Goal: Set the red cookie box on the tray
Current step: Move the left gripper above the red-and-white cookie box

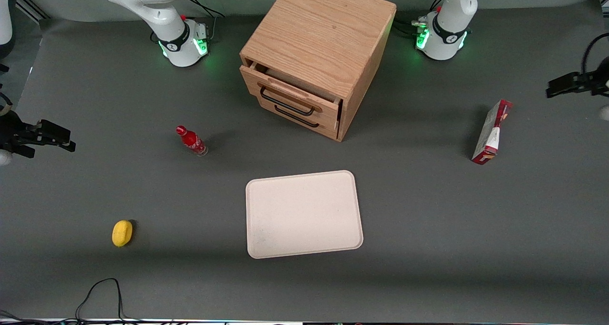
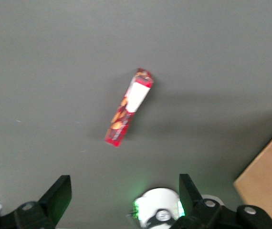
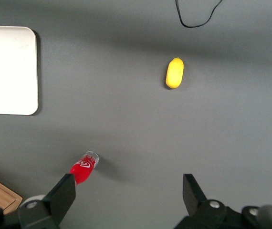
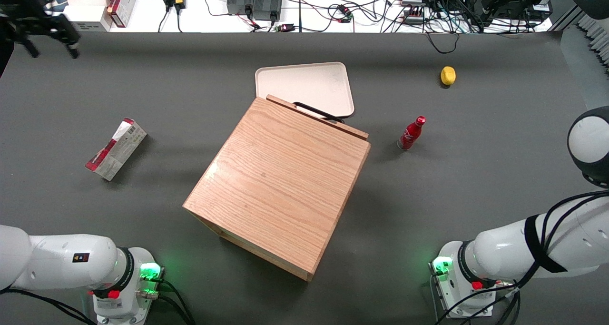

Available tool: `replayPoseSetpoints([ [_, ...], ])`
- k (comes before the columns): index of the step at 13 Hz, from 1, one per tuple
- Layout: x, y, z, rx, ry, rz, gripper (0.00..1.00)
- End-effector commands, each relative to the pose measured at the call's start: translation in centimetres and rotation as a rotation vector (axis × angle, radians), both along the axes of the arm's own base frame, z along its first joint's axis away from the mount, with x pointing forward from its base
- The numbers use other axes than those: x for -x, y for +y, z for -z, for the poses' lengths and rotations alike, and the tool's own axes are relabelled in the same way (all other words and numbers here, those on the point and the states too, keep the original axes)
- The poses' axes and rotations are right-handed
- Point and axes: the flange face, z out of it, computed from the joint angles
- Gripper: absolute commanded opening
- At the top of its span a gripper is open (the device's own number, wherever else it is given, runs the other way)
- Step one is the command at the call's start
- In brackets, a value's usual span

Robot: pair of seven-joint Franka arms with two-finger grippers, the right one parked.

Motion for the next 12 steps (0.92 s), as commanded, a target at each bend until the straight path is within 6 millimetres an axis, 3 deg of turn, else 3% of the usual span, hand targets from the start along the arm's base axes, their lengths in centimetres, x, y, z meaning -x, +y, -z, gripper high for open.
replayPoseSetpoints([
  [1, 1.4, 4.6, -1.1, 0.033, 0.015, 0.156, 0.99],
  [4, 2.3, 3.8, -0.1, 0.065, 0.040, 0.256, 1.00],
  [6, 3.8, 3.0, 2.2, 0.072, 0.022, 0.283, 1.00],
  [9, 5.4, 2.3, 7.6, 0.106, 0.001, 0.428, 1.00],
  [12, 6.4, 2.0, 13.7, 0.110, -0.023, 0.463, 1.00],
])
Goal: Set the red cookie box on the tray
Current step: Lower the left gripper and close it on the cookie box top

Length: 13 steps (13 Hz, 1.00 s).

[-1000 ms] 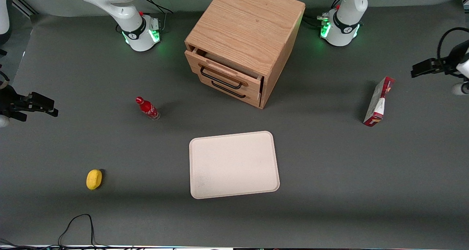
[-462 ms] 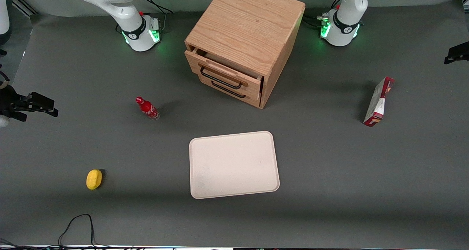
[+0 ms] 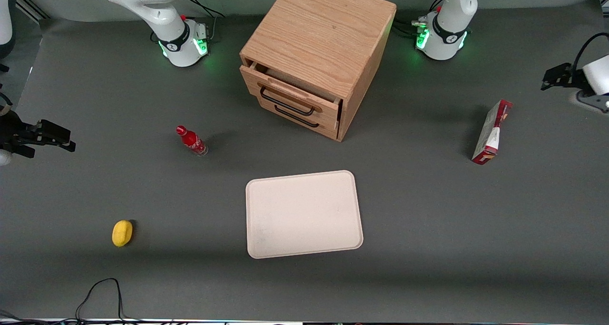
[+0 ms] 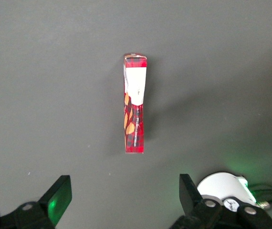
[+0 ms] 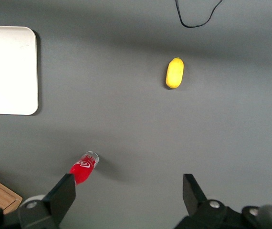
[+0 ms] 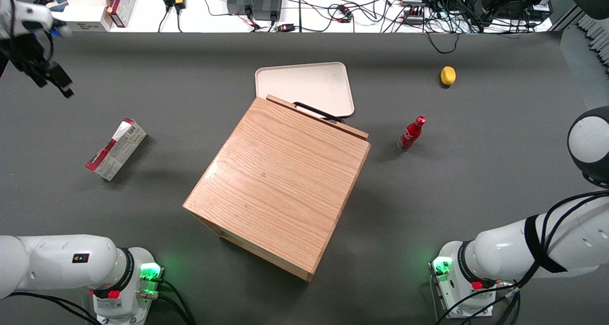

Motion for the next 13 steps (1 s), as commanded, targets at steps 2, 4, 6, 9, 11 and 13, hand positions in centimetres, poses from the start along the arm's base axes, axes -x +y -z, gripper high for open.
replayPoseSetpoints([
  [2, 2.8, -1.0, 7.8, 0.005, -0.065, 0.068, 1.00],
  [4, 3.7, -1.3, 11.6, 0.021, -0.094, 0.111, 1.00],
  [6, 4.7, -1.8, 15.2, 0.023, -0.125, 0.131, 1.00],
  [9, 5.3, -0.7, 20.3, 0.024, -0.154, 0.193, 0.99],
  [11, 5.3, 1.0, 23.1, 0.023, -0.159, 0.228, 0.99],
  [13, 5.6, 1.2, 24.6, 0.023, -0.152, 0.226, 0.99],
])
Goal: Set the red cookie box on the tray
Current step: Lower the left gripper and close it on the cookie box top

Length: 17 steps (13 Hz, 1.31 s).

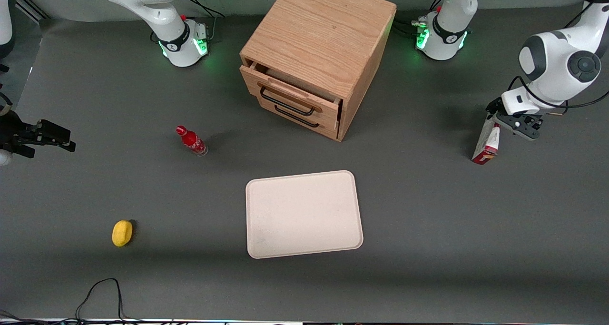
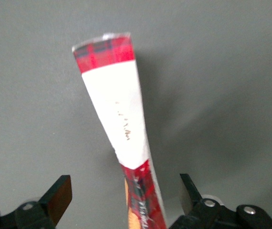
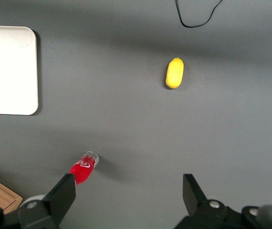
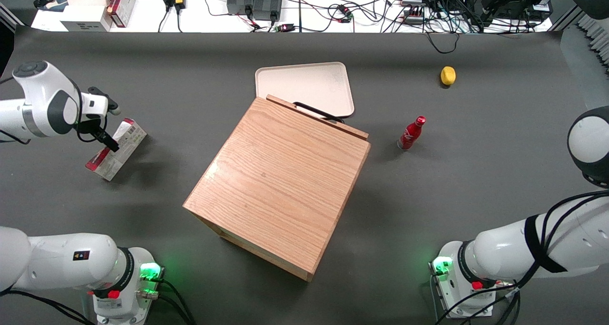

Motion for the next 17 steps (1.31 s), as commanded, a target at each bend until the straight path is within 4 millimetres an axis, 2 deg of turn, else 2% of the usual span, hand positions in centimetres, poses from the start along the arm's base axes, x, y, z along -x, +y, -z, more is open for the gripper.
replayPoseSetpoints([
  [1, 0.1, 0.5, 1.5, -0.003, 0.006, 0.022, 0.99],
  [7, 0.1, 0.2, 2.1, 0.010, 0.015, 0.007, 0.98],
  [8, 0.1, 0.2, 2.1, 0.010, 0.015, 0.007, 0.88],
  [9, 0.1, 0.0, 2.2, 0.011, 0.020, 0.011, 0.19],
  [10, 0.1, -0.1, 2.2, 0.012, 0.024, 0.008, 0.00],
  [15, -0.2, -0.4, 1.8, 0.011, 0.018, 0.016, 0.00],
  [17, -0.8, -0.3, 1.0, 0.009, 0.004, 0.017, 0.00],
])
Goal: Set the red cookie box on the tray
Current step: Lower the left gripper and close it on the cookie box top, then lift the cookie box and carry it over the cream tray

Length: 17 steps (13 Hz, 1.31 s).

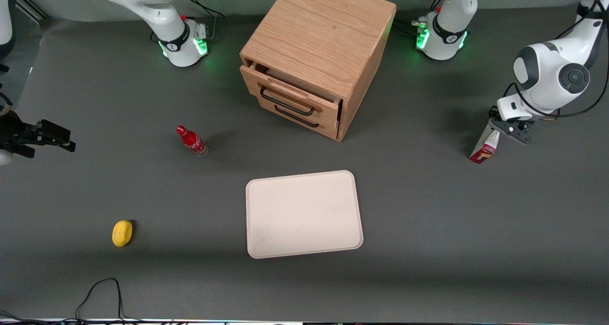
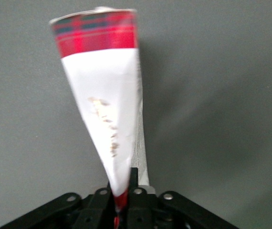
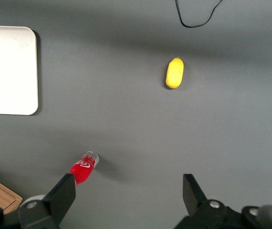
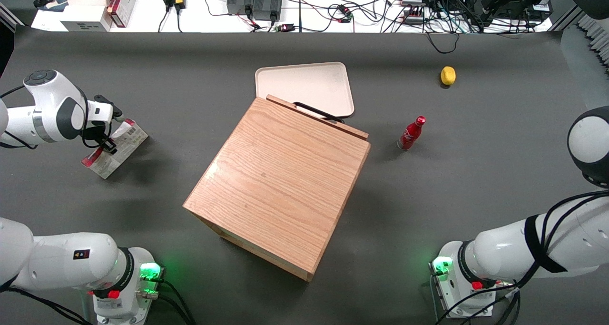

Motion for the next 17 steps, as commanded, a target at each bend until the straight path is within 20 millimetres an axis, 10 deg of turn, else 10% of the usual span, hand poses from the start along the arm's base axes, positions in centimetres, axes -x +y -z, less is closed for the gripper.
replayPoseSetpoints([
  [1, -1.2, 0.0, -2.2, 0.013, -0.018, -0.011, 0.00],
  [6, -8.5, 1.5, -16.9, 0.055, 0.077, -0.137, 0.00],
  [12, -15.4, -1.2, -34.9, 0.015, 0.084, -0.212, 0.00],
  [15, -18.8, -4.1, -36.5, 0.013, 0.121, -0.295, 0.00],
  [17, -20.6, -9.7, -37.2, 0.009, 0.092, -0.324, 0.00],
])
